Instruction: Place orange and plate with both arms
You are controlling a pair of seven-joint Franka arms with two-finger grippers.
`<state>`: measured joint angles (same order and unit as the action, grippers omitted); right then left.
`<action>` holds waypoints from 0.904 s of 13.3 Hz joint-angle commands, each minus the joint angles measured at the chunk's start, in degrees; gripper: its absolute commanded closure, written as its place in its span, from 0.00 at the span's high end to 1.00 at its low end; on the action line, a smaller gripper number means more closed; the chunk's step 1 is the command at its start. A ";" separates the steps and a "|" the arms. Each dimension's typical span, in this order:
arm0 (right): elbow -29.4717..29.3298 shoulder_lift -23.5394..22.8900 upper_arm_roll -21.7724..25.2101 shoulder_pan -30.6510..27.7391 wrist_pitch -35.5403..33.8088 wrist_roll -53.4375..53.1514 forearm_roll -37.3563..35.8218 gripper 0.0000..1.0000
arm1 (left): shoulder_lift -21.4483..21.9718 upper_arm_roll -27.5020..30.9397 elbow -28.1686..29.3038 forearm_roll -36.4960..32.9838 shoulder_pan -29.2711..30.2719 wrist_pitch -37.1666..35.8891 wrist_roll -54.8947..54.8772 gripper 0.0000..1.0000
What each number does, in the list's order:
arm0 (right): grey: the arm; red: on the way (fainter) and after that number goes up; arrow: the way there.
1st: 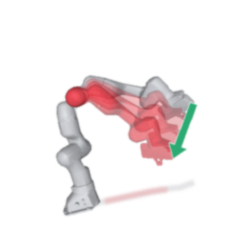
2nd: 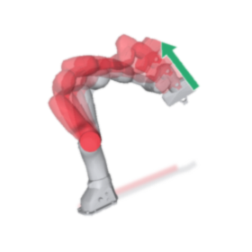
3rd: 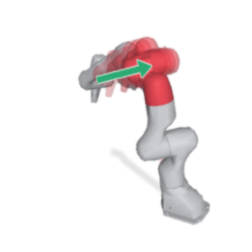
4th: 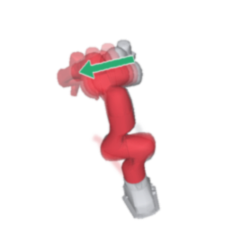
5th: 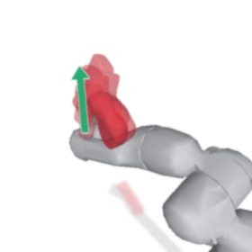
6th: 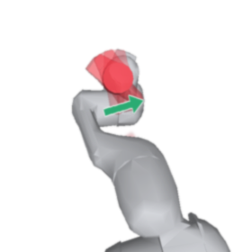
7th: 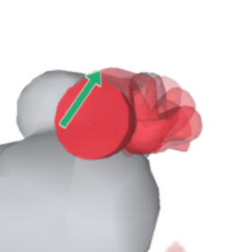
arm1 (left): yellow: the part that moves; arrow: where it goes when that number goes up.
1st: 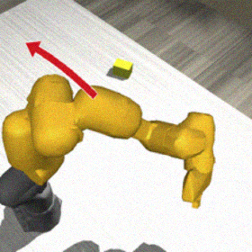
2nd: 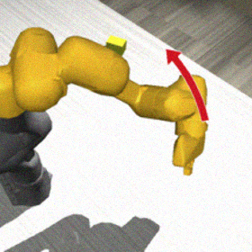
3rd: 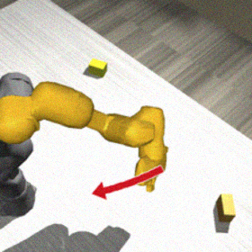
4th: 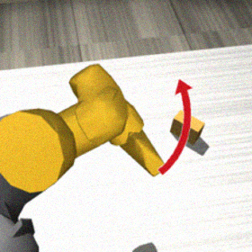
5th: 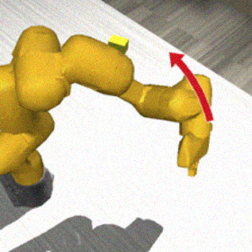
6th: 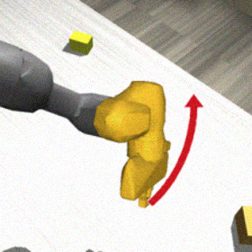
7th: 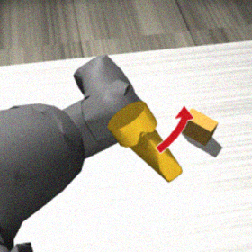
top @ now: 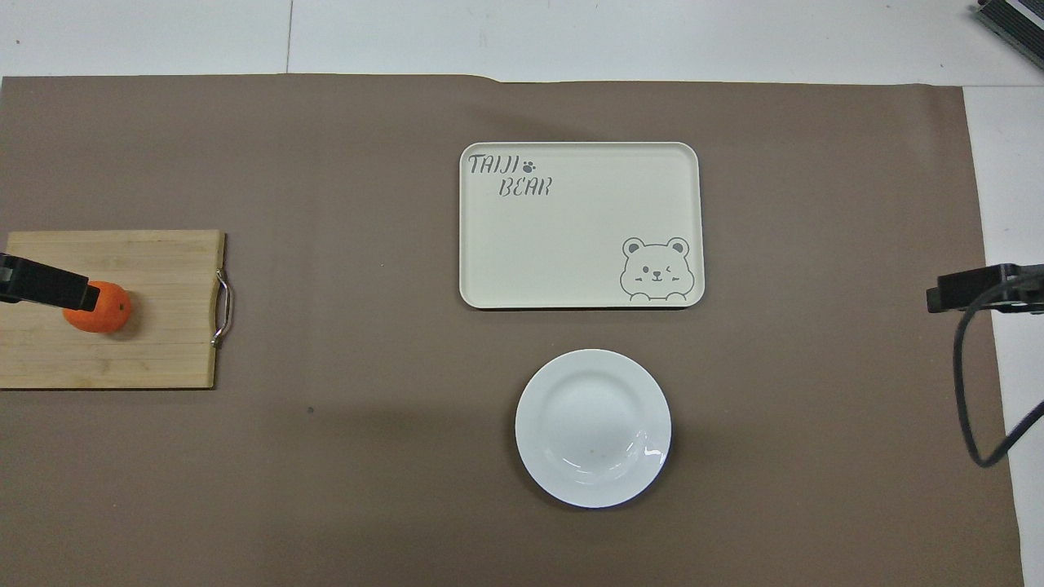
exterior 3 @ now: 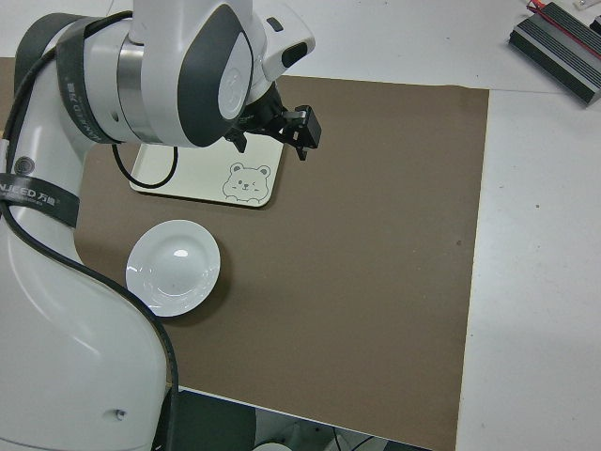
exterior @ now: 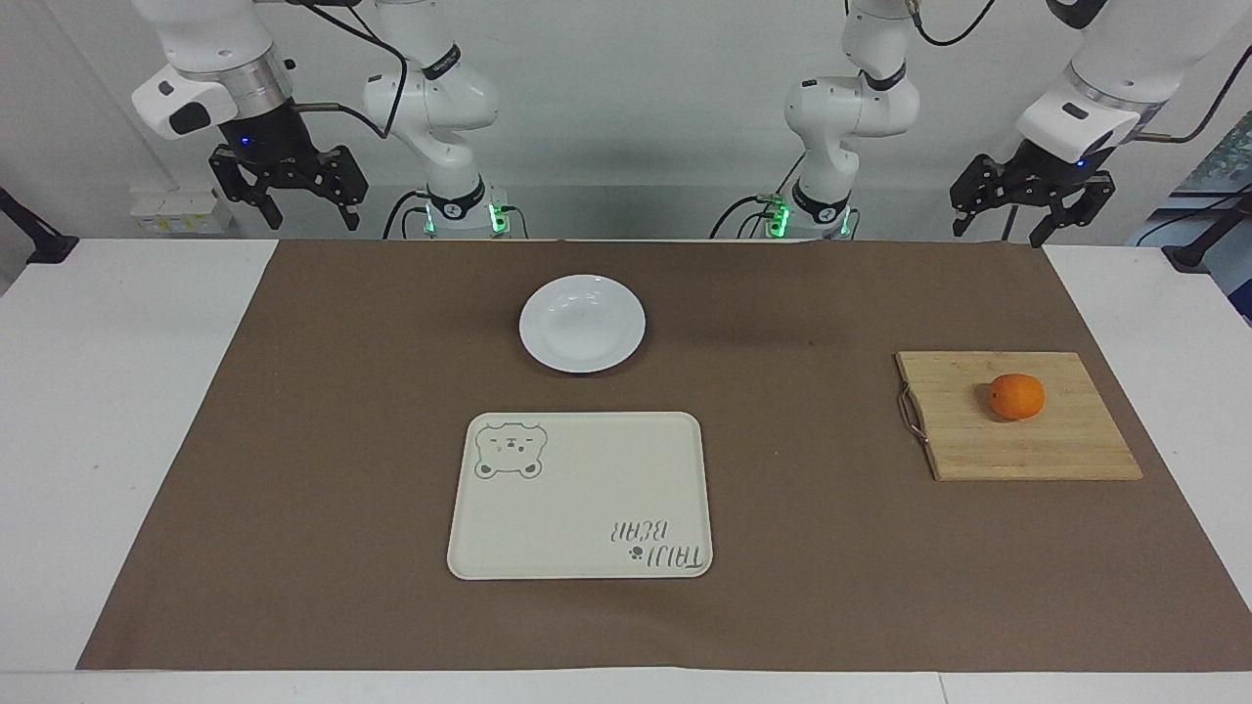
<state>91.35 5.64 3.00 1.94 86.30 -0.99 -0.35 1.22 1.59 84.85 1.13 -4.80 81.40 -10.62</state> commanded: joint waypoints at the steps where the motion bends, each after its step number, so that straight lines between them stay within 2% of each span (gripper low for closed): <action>1: 0.06 0.25 -0.01 -0.35 -0.69 1.08 -0.88 1.00 | 0.27 -0.53 -0.56 0.63 0.76 -0.28 -0.01 1.00; 12: -0.03 0.16 0.34 -0.35 -0.78 2.48 -1.41 1.00 | 0.27 -0.62 -0.56 0.54 0.67 -0.45 -0.36 1.00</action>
<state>91.38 5.64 3.92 1.77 85.67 -0.15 -0.35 1.23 1.41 84.85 1.13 -4.80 81.40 -10.63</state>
